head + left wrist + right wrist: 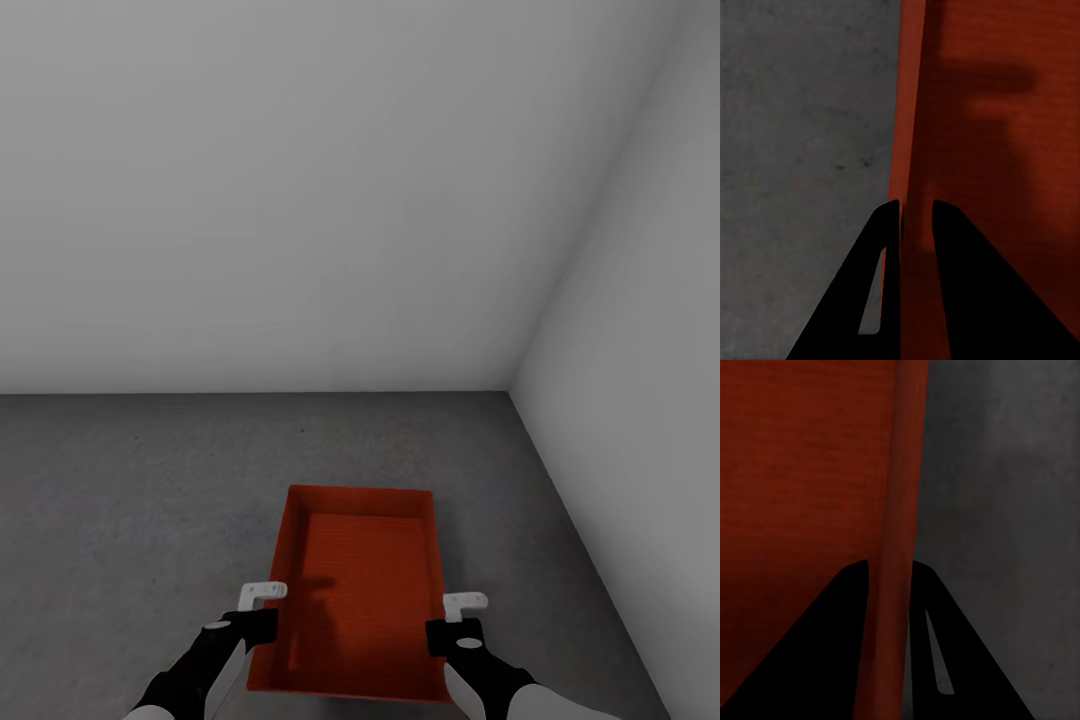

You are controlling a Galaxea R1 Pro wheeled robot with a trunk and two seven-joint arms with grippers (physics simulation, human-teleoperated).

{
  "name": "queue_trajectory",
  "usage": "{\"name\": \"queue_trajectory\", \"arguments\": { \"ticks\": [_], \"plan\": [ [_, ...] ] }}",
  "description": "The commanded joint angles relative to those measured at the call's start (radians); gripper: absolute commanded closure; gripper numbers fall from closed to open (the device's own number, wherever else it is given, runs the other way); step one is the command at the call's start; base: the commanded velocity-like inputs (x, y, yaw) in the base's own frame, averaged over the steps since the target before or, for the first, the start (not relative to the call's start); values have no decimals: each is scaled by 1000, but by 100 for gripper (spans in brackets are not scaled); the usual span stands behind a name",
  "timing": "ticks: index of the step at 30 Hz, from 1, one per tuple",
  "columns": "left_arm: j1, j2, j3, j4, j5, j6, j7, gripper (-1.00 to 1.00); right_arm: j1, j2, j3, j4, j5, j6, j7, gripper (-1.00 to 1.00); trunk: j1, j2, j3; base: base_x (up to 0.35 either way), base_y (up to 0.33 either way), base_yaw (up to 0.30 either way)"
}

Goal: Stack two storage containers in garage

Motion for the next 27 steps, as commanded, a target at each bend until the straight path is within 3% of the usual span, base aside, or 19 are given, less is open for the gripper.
{"name": "queue_trajectory", "arguments": {
  "ticks": [1,6,7,8,27],
  "plan": [
    [1,4,-1,1,-4,-4,9,100,0,-31,12,6,-11,-5,-22,100,12,0,-1,0,0,0],
    [1,4,-3,3,-4,-3,7,100,0,-31,12,6,-11,-5,-23,100,12,0,-1,1,0,0],
    [1,4,-4,3,-3,-4,6,-100,0,-31,12,6,-11,-5,-23,100,12,0,-1,40,24,0],
    [1,4,-4,3,-4,-3,5,-100,0,-31,13,6,-11,-6,-23,-100,12,0,-1,118,114,0],
    [1,4,-4,1,-5,-5,8,-100,0,-39,12,6,-12,-5,-23,-100,12,0,-1,25,28,0]
  ]
}}
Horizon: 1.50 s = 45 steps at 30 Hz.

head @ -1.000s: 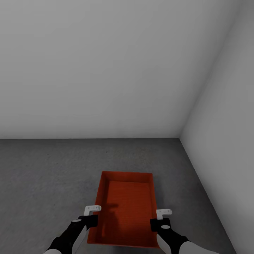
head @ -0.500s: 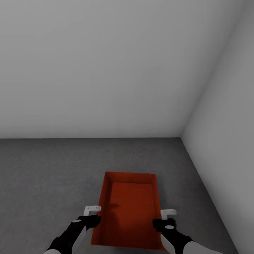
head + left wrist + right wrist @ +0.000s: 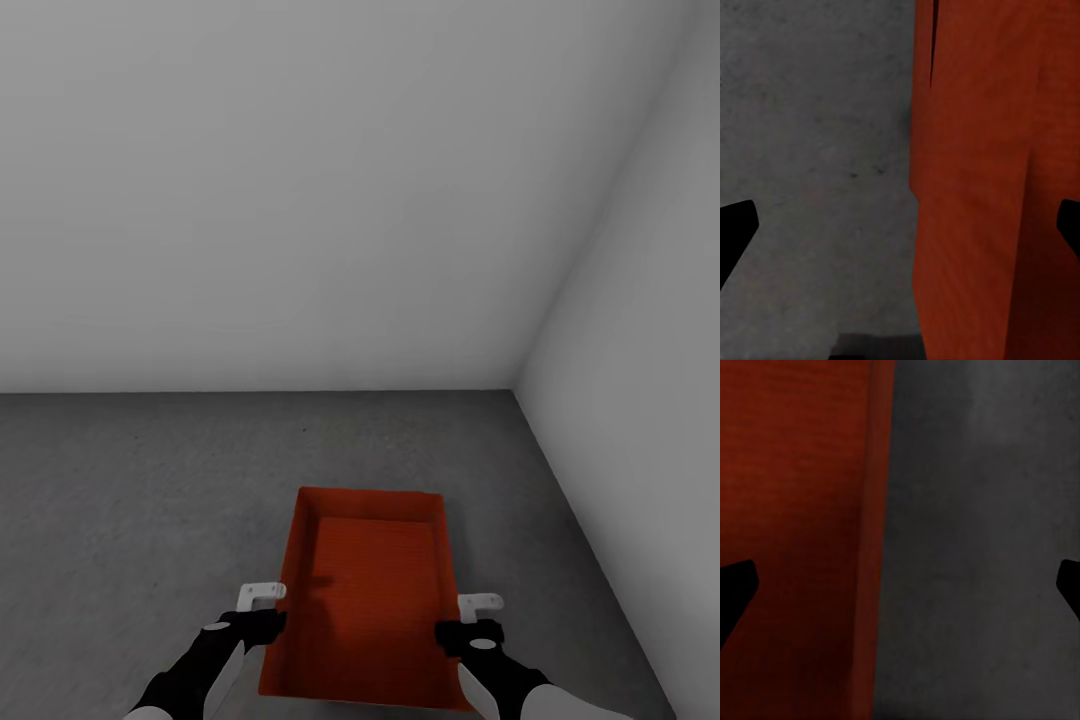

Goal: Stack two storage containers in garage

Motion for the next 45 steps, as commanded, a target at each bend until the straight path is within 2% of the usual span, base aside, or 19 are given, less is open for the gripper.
{"name": "queue_trajectory", "arguments": {
  "ticks": [1,15,39,45],
  "plan": [
    [0,0,-1,-2,5,6,3,-100,-1,0,9,0,-10,-3,-4,-100,0,0,-1,0,0,0],
    [0,0,-1,-3,5,7,0,-100,-1,0,8,0,-10,-3,-4,-100,0,0,-1,0,0,0],
    [0,0,2,-2,5,14,0,-100,-1,0,9,0,-10,-3,-4,-100,-92,168,75,0,0,0],
    [0,0,2,-2,5,12,0,-100,-1,1,9,0,-10,-3,-35,-100,-115,210,93,0,0,0]
  ]
}}
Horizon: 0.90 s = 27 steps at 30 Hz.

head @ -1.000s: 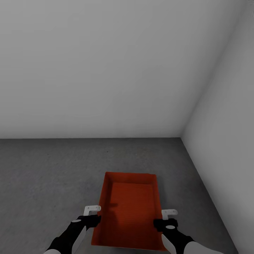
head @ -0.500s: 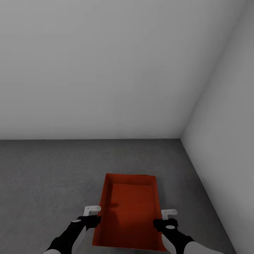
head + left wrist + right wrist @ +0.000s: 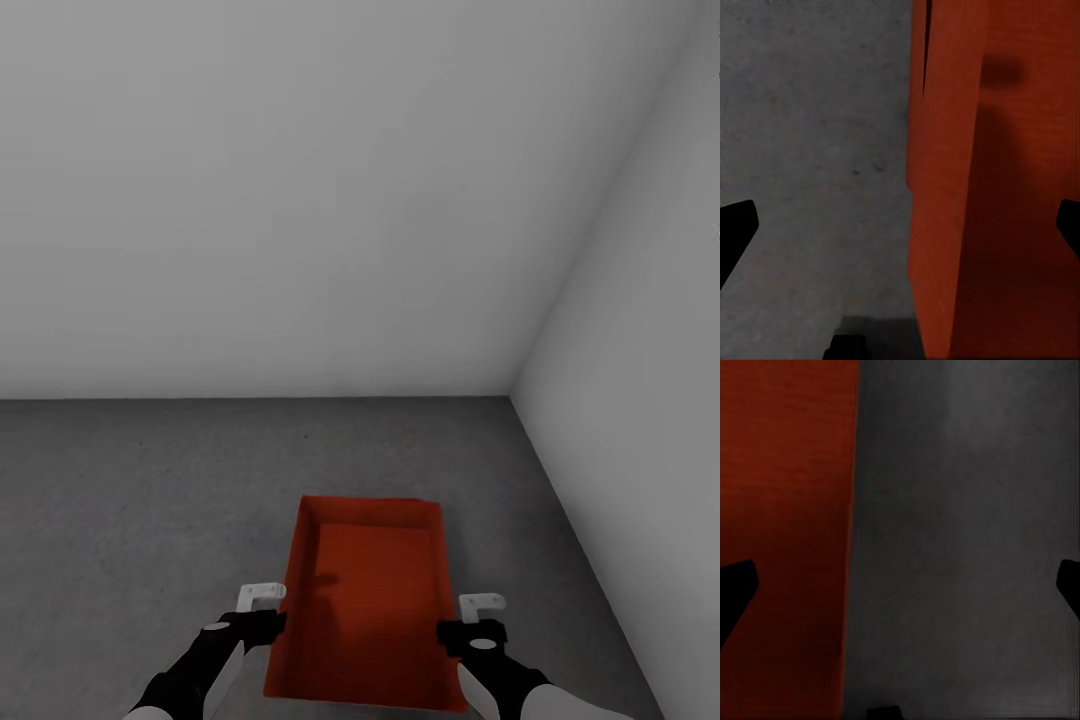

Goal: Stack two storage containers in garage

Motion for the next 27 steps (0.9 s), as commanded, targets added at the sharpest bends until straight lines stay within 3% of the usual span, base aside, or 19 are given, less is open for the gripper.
{"name": "queue_trajectory", "arguments": {
  "ticks": [1,27],
  "plan": [
    [0,0,0,-2,5,6,3,-100,-1,0,8,0,-11,-3,-7,-100,-4,7,3,0,0,0],
    [0,0,1,-2,6,4,3,-100,-1,1,8,0,-10,-5,-13,-100,-104,189,84,0,0,0]
  ]
}}
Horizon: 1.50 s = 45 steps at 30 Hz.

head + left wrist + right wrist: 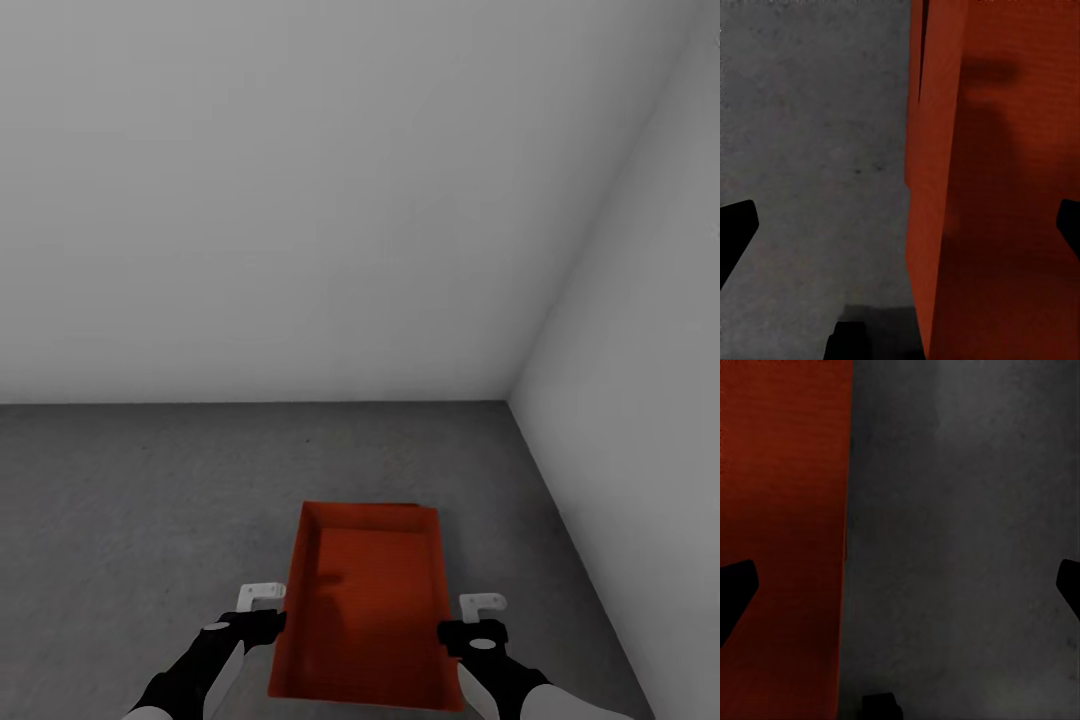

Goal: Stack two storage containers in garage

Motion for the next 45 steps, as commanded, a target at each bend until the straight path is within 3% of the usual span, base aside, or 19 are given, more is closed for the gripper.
{"name": "queue_trajectory", "arguments": {
  "ticks": [1,45],
  "plan": [
    [0,0,0,-2,5,5,3,-100,-1,0,8,0,-11,-5,-4,-100,-4,7,3,0,0,0],
    [0,0,-3,-3,5,3,3,-100,-1,0,7,0,-11,-8,-4,-100,-173,315,140,0,0,0]
  ]
}}
